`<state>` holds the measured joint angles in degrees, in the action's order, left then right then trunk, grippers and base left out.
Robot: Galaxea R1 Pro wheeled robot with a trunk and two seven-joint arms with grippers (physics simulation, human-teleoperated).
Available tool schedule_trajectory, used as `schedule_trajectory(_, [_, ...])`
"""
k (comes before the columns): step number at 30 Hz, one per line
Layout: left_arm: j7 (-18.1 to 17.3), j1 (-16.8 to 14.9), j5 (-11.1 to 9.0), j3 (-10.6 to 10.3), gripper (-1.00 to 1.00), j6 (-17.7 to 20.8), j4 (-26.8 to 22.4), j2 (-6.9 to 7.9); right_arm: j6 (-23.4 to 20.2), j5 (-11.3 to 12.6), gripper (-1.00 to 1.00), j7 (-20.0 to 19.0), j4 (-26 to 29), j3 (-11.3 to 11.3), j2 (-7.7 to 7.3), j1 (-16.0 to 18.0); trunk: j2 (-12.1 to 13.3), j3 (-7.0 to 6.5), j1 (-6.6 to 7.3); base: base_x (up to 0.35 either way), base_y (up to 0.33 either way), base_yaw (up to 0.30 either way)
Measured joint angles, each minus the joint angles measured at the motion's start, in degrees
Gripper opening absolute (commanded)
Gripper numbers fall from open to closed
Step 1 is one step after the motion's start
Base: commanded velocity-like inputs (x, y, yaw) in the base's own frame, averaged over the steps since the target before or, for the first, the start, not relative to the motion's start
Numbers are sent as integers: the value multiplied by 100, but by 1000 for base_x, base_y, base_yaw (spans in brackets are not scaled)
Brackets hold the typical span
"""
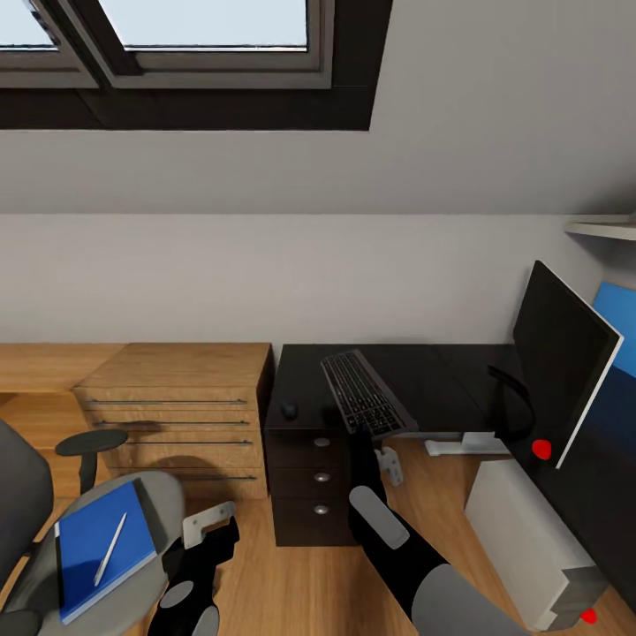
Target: In the bedroom, organize the workspace by keeping the computer under the desk, ensuring the monitor is on the desk, placing the keyboard on the desk next to the monitor, placing the mouse on the desk next to the keyboard, moving the folder from the swivel chair onto the desk next to the mouse, stacking the notebook on top of the folder with the pen on top of the notebook, and positioning the swivel chair next to the desk.
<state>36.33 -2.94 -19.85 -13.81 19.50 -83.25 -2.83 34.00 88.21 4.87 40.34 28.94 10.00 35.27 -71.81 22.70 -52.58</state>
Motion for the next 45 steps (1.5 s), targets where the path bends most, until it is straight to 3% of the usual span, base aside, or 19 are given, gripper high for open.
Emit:
schedule_trajectory(21, [0, 0, -1, -2, 100, -8, 0, 0, -203, 45, -100, 45, -28, -33, 0, 0, 0, 0, 0, 159, 6, 0])
schedule_trajectory(22, [0, 0, -1, -8, 100, -8, -6, -3, -224, 101, -100, 47, -29, -35, 0, 0, 0, 0, 0, 4, 0, 0])
schedule_trajectory(23, [4, 0, -1, -82, 100, -9, -28, -7, -286, 375, -100, 52, -32, -39, 0, -1, 0, 0, 0, 3, 0, 0])
schedule_trajectory(30, [14, 0, -8, -208, 100, -9, -78, -9, -505, 669, -100, 52, -38, -56, 0, 0, 0, 0, 0, 1, 0, 0])
schedule_trajectory(45, [18, 1, -10, -220, 100, -9, -87, -9, -538, 707, -100, 53, -48, -60, 0, 0, -600, 269, -329, 0, 0, 0])
